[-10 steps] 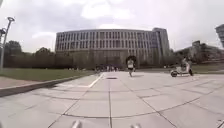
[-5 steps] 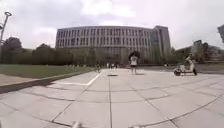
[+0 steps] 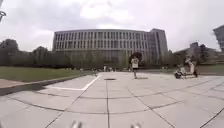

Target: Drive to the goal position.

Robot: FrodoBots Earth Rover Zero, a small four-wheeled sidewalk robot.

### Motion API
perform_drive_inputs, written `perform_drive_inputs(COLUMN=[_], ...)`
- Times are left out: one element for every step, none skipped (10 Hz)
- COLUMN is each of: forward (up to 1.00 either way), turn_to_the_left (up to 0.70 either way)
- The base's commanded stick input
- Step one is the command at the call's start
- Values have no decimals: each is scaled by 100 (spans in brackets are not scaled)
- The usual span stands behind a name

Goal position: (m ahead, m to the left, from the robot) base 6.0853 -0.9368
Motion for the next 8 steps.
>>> perform_drive_inputs(forward=[70, 70, 70, 70, 70, 70, 70, 70], turn_to_the_left=[0, 0, 0, 7, 21, 34, 35, 21])
